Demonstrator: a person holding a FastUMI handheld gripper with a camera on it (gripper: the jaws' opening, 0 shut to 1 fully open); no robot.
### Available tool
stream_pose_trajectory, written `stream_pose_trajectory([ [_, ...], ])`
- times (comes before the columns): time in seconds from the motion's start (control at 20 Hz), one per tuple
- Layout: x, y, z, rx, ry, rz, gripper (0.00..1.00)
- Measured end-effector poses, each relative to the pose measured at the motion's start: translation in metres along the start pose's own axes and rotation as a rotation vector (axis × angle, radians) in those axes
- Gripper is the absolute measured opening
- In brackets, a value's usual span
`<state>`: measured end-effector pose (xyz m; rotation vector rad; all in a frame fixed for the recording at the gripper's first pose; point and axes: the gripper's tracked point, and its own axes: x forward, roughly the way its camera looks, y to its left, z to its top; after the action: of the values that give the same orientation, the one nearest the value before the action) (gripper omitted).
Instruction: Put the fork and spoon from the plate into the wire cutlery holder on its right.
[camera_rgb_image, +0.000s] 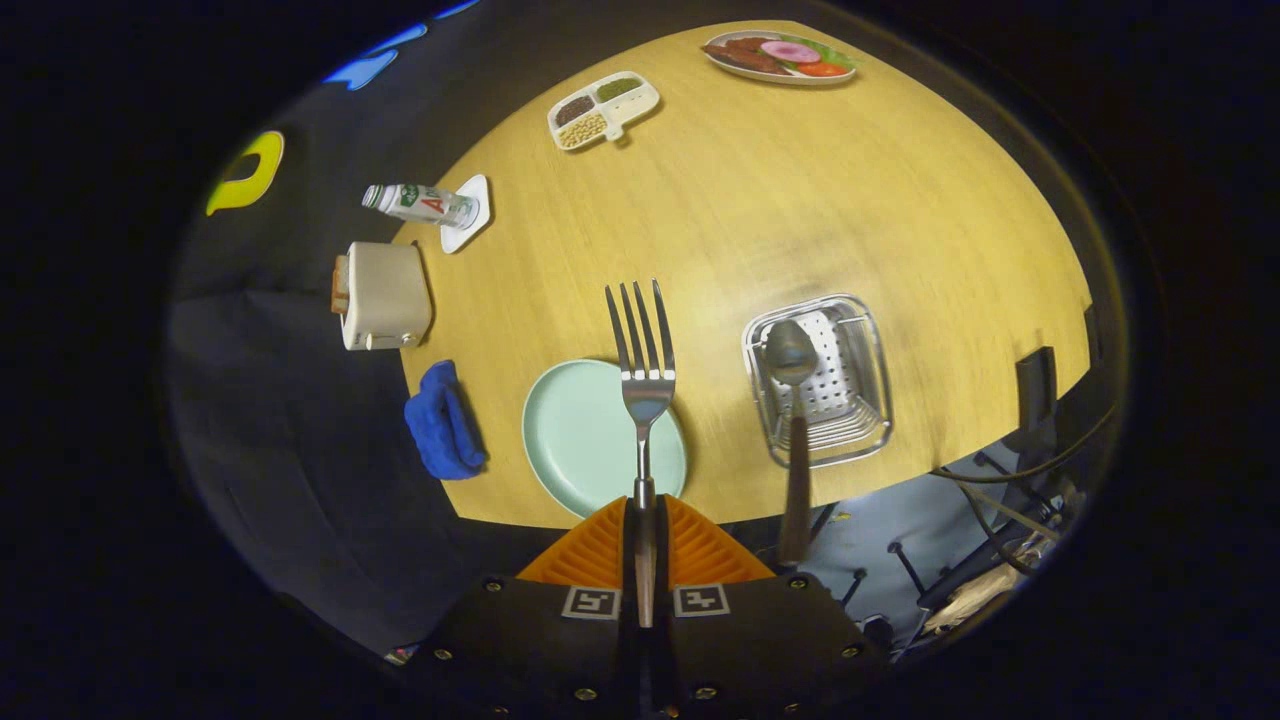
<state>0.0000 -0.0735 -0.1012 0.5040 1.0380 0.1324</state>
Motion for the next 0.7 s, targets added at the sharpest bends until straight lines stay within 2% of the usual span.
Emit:
stream_pose_trajectory([
  [0.2, -0.009, -0.036, -0.009, 0.014, 0.037, -0.041, 0.05],
  [0.35, -0.007, -0.046, -0.011, 0.046, 0.071, -0.028, 0.05],
  [0.5, -0.003, -0.066, -0.017, 0.03, 0.144, -0.085, 0.05],
  [0.7, 0.004, -0.069, -0.022, 0.057, 0.232, -0.085, 0.05],
])
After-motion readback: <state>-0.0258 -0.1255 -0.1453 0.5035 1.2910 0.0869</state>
